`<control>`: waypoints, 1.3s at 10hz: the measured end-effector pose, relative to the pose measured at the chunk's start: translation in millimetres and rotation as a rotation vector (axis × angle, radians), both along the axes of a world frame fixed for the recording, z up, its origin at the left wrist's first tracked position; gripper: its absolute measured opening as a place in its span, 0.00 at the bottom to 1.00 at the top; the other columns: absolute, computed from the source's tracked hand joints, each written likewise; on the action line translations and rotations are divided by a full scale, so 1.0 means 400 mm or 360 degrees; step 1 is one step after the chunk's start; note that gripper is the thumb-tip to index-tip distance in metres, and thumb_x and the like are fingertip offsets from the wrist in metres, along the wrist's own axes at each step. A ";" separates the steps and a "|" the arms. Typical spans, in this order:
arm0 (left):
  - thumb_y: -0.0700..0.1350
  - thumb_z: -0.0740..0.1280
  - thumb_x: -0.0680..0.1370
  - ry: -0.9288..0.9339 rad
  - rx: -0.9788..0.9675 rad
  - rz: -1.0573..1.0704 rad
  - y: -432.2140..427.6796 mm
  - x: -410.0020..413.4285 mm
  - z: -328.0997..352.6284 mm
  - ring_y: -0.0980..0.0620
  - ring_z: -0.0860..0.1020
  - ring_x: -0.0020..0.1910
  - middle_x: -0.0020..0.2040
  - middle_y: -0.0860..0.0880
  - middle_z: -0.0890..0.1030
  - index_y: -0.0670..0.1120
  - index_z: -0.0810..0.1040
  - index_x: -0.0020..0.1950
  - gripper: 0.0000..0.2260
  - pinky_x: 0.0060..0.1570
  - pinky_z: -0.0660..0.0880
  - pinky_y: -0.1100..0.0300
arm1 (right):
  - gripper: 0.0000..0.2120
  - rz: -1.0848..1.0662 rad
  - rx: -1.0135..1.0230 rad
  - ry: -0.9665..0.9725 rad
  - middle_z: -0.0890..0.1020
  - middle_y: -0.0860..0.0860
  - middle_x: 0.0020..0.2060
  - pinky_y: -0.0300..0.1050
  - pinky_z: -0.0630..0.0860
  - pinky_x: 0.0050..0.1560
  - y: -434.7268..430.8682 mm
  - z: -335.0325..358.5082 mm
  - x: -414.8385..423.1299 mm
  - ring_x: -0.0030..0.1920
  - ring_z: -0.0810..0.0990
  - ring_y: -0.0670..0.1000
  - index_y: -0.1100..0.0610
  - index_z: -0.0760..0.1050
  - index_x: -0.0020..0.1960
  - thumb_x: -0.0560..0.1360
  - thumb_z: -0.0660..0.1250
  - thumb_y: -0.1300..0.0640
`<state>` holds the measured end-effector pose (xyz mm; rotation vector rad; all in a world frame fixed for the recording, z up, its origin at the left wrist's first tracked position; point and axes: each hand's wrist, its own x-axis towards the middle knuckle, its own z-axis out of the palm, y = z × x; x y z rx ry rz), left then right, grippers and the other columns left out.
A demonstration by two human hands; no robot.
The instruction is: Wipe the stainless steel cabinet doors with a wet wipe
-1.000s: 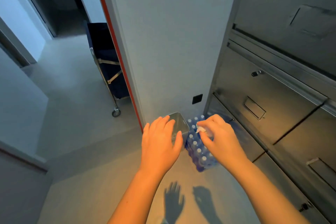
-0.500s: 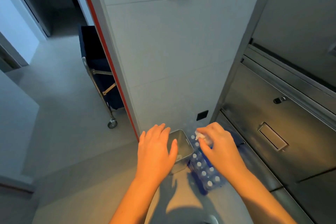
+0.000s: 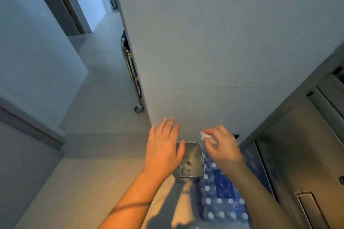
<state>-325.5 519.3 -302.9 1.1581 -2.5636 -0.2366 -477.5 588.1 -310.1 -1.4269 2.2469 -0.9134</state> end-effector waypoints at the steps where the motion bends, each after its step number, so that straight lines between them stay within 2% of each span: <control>1: 0.42 0.77 0.64 -0.0032 0.0059 0.0064 -0.024 -0.032 -0.044 0.40 0.77 0.58 0.58 0.41 0.79 0.39 0.79 0.57 0.22 0.53 0.72 0.39 | 0.09 0.0037 0.0029 -0.0002 0.79 0.61 0.44 0.50 0.72 0.47 -0.043 -0.065 -0.033 0.43 0.79 0.61 0.65 0.81 0.49 0.70 0.68 0.70; 3: 0.42 0.76 0.66 -0.0109 0.0161 0.0075 -0.084 -0.084 -0.160 0.39 0.74 0.62 0.62 0.40 0.77 0.39 0.78 0.60 0.23 0.58 0.69 0.39 | 0.11 0.0172 0.0316 0.0024 0.75 0.55 0.53 0.38 0.65 0.49 -0.133 -0.233 -0.092 0.52 0.75 0.54 0.59 0.77 0.58 0.77 0.62 0.62; 4: 0.48 0.61 0.78 -0.0161 0.0253 0.0084 -0.114 -0.099 -0.214 0.46 0.56 0.74 0.74 0.46 0.61 0.44 0.64 0.73 0.24 0.72 0.50 0.48 | 0.10 0.0110 0.0340 -0.0076 0.76 0.55 0.53 0.34 0.65 0.48 -0.161 -0.299 -0.104 0.52 0.75 0.53 0.62 0.77 0.56 0.75 0.64 0.64; 5: 0.49 0.57 0.80 -0.0141 0.0314 0.0126 -0.127 -0.103 -0.251 0.49 0.50 0.75 0.76 0.48 0.56 0.46 0.59 0.75 0.24 0.72 0.43 0.52 | 0.11 0.0069 0.0453 -0.0155 0.75 0.55 0.55 0.32 0.65 0.49 -0.181 -0.349 -0.107 0.53 0.75 0.52 0.63 0.77 0.57 0.76 0.64 0.64; 6: 0.51 0.54 0.80 -0.0243 0.0331 0.0169 -0.130 -0.101 -0.271 0.53 0.46 0.75 0.77 0.51 0.51 0.49 0.54 0.76 0.24 0.71 0.39 0.55 | 0.11 0.0082 0.0532 -0.0225 0.74 0.57 0.56 0.28 0.63 0.45 -0.191 -0.394 -0.111 0.51 0.74 0.51 0.63 0.76 0.57 0.76 0.63 0.66; 7: 0.52 0.52 0.80 -0.0309 0.0352 0.0210 -0.137 -0.095 -0.296 0.54 0.44 0.75 0.77 0.53 0.48 0.50 0.52 0.76 0.24 0.71 0.38 0.55 | 0.11 0.0090 0.0584 -0.0268 0.74 0.57 0.56 0.28 0.62 0.43 -0.197 -0.428 -0.114 0.52 0.73 0.51 0.62 0.75 0.57 0.75 0.64 0.64; 8: 0.50 0.54 0.80 -0.0284 0.0340 0.0189 -0.135 -0.093 -0.312 0.51 0.47 0.76 0.77 0.51 0.51 0.49 0.55 0.76 0.24 0.71 0.39 0.54 | 0.12 0.0040 0.0613 -0.0294 0.74 0.55 0.57 0.30 0.64 0.48 -0.211 -0.460 -0.114 0.53 0.74 0.50 0.60 0.75 0.59 0.76 0.64 0.63; 9: 0.44 0.67 0.74 -0.0226 0.0317 0.0188 -0.131 -0.089 -0.305 0.41 0.65 0.70 0.70 0.43 0.69 0.41 0.71 0.68 0.22 0.68 0.54 0.44 | 0.12 0.0039 0.0651 -0.0304 0.73 0.54 0.57 0.29 0.63 0.47 -0.226 -0.476 -0.114 0.54 0.74 0.50 0.60 0.75 0.59 0.76 0.64 0.63; 10: 0.42 0.76 0.65 -0.0207 0.0199 0.0197 -0.134 -0.089 -0.317 0.40 0.76 0.60 0.60 0.41 0.78 0.40 0.79 0.58 0.22 0.57 0.69 0.39 | 0.11 0.0056 0.0592 -0.0272 0.73 0.57 0.56 0.32 0.63 0.45 -0.235 -0.496 -0.117 0.53 0.73 0.53 0.60 0.75 0.58 0.75 0.63 0.63; 11: 0.43 0.76 0.66 -0.0215 0.0190 0.0227 -0.138 -0.088 -0.332 0.40 0.77 0.59 0.60 0.42 0.78 0.41 0.80 0.58 0.22 0.57 0.69 0.40 | 0.11 0.0050 0.0616 -0.0237 0.74 0.56 0.56 0.33 0.65 0.48 -0.233 -0.501 -0.116 0.52 0.74 0.51 0.61 0.75 0.58 0.76 0.63 0.63; 12: 0.47 0.65 0.76 -0.0269 0.0329 0.0236 -0.141 -0.086 -0.335 0.43 0.64 0.71 0.71 0.44 0.68 0.44 0.70 0.69 0.22 0.68 0.51 0.47 | 0.12 0.0114 0.0611 -0.0137 0.74 0.55 0.58 0.37 0.70 0.54 -0.227 -0.497 -0.117 0.54 0.76 0.52 0.61 0.75 0.60 0.78 0.63 0.61; 13: 0.50 0.54 0.80 -0.0359 0.0390 0.0247 -0.145 -0.090 -0.336 0.49 0.49 0.76 0.77 0.50 0.55 0.48 0.58 0.75 0.23 0.70 0.39 0.53 | 0.12 0.0128 0.0610 -0.0045 0.74 0.54 0.57 0.36 0.69 0.53 -0.221 -0.467 -0.115 0.55 0.76 0.51 0.60 0.75 0.60 0.78 0.62 0.59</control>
